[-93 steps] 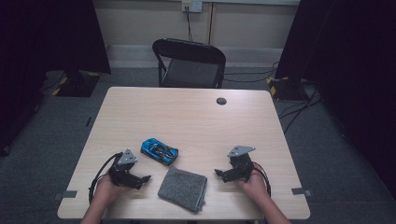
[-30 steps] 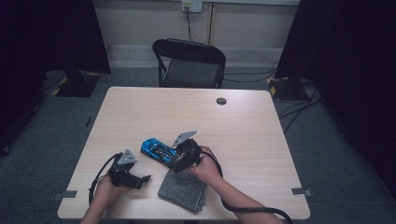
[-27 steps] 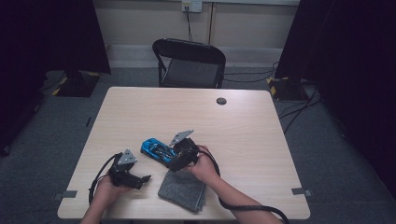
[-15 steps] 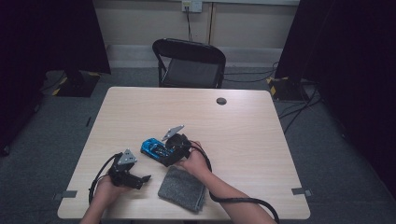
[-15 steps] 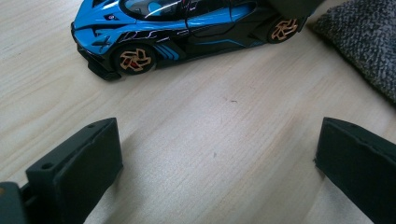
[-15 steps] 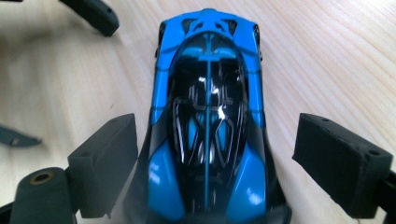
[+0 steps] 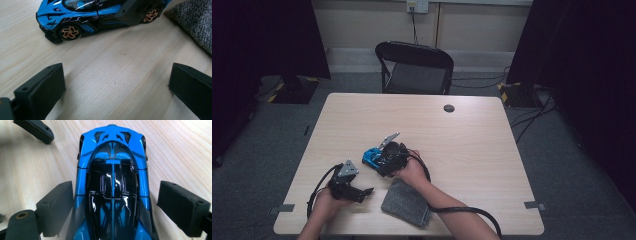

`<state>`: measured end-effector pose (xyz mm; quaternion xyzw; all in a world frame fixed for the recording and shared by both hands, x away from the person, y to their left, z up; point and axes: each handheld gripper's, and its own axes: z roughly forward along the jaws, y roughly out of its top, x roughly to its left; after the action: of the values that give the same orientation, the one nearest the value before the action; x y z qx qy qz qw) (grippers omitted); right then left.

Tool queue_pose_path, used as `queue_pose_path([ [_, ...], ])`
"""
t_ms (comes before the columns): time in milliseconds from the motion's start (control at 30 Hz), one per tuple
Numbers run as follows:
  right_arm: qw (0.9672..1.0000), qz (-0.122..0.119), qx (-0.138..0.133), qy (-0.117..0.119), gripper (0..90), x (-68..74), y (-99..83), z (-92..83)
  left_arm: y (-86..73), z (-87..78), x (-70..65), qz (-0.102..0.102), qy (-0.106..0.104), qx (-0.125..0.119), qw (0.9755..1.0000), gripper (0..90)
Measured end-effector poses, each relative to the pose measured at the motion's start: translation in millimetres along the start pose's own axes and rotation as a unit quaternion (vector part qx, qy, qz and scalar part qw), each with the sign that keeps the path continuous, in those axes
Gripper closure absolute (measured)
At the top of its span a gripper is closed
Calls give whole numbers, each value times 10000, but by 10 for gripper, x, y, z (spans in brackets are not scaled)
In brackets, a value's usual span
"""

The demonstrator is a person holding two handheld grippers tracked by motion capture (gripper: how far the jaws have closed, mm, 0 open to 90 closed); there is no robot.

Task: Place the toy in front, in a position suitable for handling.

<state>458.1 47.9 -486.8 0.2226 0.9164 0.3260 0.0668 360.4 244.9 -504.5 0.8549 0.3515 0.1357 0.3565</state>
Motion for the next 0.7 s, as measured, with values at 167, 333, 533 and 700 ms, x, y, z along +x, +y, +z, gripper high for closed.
queue_pose_path([
  [167,10000,-6,16,-13,137,13,-2,55,0,0,0,1,0,-1,10000,0],
  [333,10000,-44,-48,-20,160,47,-18,91,0,0,0,1,0,1,10000,0],
  [533,9999,14,-95,-50,257,46,-26,63,0,0,0,1,0,0,10000,0],
  [700,9999,80,-106,-98,259,61,-36,55,0,0,0,1,1,1,10000,0],
])
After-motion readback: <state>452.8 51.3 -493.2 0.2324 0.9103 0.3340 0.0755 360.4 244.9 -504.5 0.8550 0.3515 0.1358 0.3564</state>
